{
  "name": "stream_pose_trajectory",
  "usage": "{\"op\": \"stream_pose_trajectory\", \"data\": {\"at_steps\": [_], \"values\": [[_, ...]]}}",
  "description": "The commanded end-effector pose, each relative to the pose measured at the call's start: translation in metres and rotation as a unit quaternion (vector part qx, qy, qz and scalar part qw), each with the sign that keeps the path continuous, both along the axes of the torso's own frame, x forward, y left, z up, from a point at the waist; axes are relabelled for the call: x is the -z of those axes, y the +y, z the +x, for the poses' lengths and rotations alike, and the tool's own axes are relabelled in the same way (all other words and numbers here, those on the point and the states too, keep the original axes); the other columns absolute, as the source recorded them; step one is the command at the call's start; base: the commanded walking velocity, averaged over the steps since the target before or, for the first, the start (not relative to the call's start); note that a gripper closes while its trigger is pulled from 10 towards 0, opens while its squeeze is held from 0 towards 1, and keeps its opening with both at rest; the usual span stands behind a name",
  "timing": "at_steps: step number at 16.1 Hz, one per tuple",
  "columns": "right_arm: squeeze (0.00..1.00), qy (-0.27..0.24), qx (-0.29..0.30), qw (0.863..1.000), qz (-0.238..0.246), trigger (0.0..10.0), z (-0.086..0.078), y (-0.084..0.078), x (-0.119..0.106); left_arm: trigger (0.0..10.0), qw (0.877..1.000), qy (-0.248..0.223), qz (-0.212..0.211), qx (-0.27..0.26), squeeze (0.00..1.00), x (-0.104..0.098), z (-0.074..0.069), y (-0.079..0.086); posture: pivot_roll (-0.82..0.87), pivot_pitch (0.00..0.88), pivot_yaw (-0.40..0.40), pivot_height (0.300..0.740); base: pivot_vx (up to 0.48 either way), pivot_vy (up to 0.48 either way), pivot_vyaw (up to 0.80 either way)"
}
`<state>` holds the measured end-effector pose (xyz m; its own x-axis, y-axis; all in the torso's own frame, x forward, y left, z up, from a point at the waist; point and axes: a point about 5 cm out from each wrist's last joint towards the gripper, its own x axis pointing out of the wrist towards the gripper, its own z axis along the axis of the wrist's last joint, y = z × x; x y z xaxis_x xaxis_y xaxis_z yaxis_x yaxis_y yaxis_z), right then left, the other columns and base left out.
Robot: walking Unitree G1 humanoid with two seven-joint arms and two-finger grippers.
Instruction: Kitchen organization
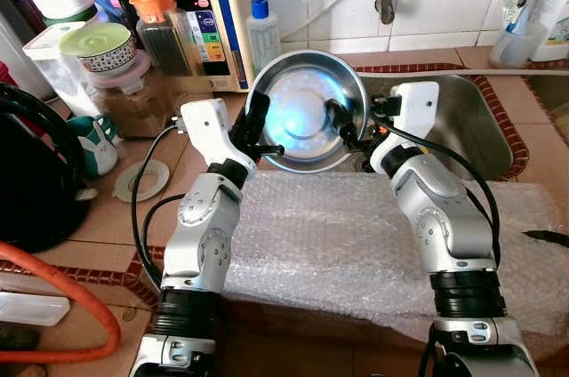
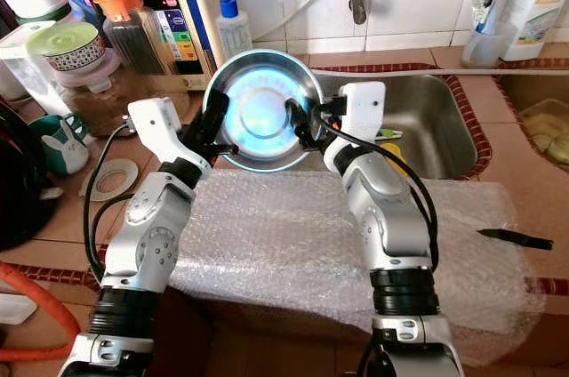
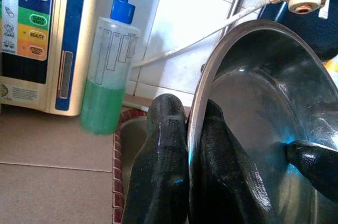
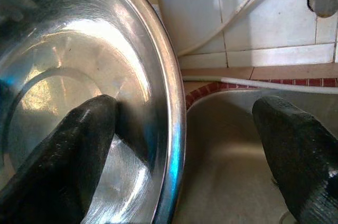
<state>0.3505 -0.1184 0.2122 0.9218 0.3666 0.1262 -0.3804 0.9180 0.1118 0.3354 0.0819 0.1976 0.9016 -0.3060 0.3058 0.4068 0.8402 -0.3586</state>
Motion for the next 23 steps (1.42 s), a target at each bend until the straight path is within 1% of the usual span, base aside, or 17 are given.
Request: {"op": "stream_pose_trajectory", "data": {"at_steps": [1,2,3,6,8,9,10,11,12,13,14,15,17,19,21,22,23], "values": [[0.00,0.017,-0.045,0.999,-0.011,1.3,-0.002,0.024,0.002,0.0,0.999,-0.032,0.005,0.037,0.00,-0.012,-0.006,-0.014,-0.32,0.083,0.164,0.740,0.000,0.000,0.00],[0.00,0.015,-0.074,0.997,-0.014,4.5,-0.006,0.033,0.001,0.0,0.999,-0.032,0.009,0.037,0.00,-0.012,-0.006,-0.014,-0.32,0.083,0.163,0.740,0.000,0.000,0.00],[0.00,0.015,-0.083,0.996,-0.017,10.0,-0.007,0.036,0.001,0.0,0.999,-0.031,0.010,0.037,0.00,-0.012,-0.006,-0.014,-0.32,0.083,0.163,0.740,0.000,0.000,0.00],[0.00,0.018,-0.109,0.993,-0.035,10.0,-0.013,0.045,0.003,0.0,0.999,-0.027,0.011,0.034,0.00,-0.010,-0.006,-0.013,-0.32,0.083,0.162,0.740,0.000,0.000,0.00],[0.00,0.022,-0.093,0.995,-0.034,10.0,-0.013,0.042,0.003,0.0,0.999,-0.027,0.012,0.034,0.00,-0.010,-0.006,-0.013,-0.32,0.083,0.162,0.740,0.000,0.000,0.00],[0.00,0.027,-0.064,0.997,-0.042,2.5,-0.011,0.036,0.003,0.0,0.999,-0.026,0.012,0.032,0.00,-0.010,-0.005,-0.012,-0.32,0.084,0.164,0.740,0.000,0.000,0.00],[0.00,0.032,-0.051,0.997,-0.045,0.0,-0.010,0.033,0.003,0.0,0.999,-0.025,0.013,0.031,0.00,-0.009,-0.005,-0.012,-0.32,0.083,0.163,0.740,0.000,0.000,0.00],[0.00,0.031,-0.046,0.997,-0.050,1.0,-0.010,0.032,0.001,0.0,0.999,-0.021,0.018,0.029,0.00,-0.007,-0.004,-0.011,-0.32,0.084,0.163,0.740,0.000,0.000,0.00],[0.00,0.026,-0.041,0.997,-0.053,1.7,-0.011,0.031,-0.002,0.0,0.999,-0.015,0.025,0.022,0.00,-0.005,-0.003,-0.009,-0.32,0.084,0.163,0.740,0.000,0.000,0.00],[0.00,0.023,-0.037,0.997,-0.056,2.2,-0.012,0.030,-0.003,0.0,0.999,-0.012,0.027,0.017,0.00,-0.003,-0.002,-0.008,-0.33,0.084,0.164,0.740,0.000,0.000,0.00],[0.00,0.015,-0.029,0.998,-0.057,4.9,-0.012,0.028,-0.007,0.0,0.999,-0.008,0.033,0.007,0.00,-0.002,0.000,-0.005,-0.33,0.084,0.164,0.740,0.000,0.000,0.00],[0.00,0.010,-0.023,0.998,-0.058,10.0,-0.012,0.027,-0.009,0.0,0.999,-0.005,0.036,0.004,0.00,-0.001,0.001,-0.004,-0.33,0.084,0.164,0.740,0.000,0.000,0.00],[0.00,0.007,-0.006,0.998,-0.058,10.0,-0.012,0.023,-0.014,0.0,0.999,0.000,0.050,-0.014,0.00,0.002,0.003,0.001,-0.32,0.083,0.163,0.740,0.000,0.000,0.00],[0.00,-0.001,0.007,0.998,-0.065,10.0,-0.015,0.019,-0.019,0.1,0.998,0.008,0.053,-0.031,0.00,0.006,0.005,0.007,-0.33,0.083,0.163,0.740,0.000,0.000,0.00],[0.00,-0.003,0.013,0.998,-0.069,10.0,-0.017,0.017,-0.022,0.1,0.997,0.015,0.061,-0.038,0.00,0.009,0.006,0.010,-0.33,0.083,0.162,0.740,0.000,0.000,0.00],[0.00,-0.004,0.013,0.998,-0.069,5.5,-0.020,0.016,-0.023,0.1,0.997,0.017,0.063,-0.042,0.00,0.010,0.007,0.011,-0.33,0.083,0.162,0.740,0.000,0.000,0.00],[0.00,-0.003,0.016,0.997,-0.070,0.0,-0.021,0.015,-0.023,0.0,0.997,0.018,0.067,-0.046,0.00,0.011,0.008,0.012,-0.33,0.083,0.163,0.740,0.000,0.000,0.00]]}}
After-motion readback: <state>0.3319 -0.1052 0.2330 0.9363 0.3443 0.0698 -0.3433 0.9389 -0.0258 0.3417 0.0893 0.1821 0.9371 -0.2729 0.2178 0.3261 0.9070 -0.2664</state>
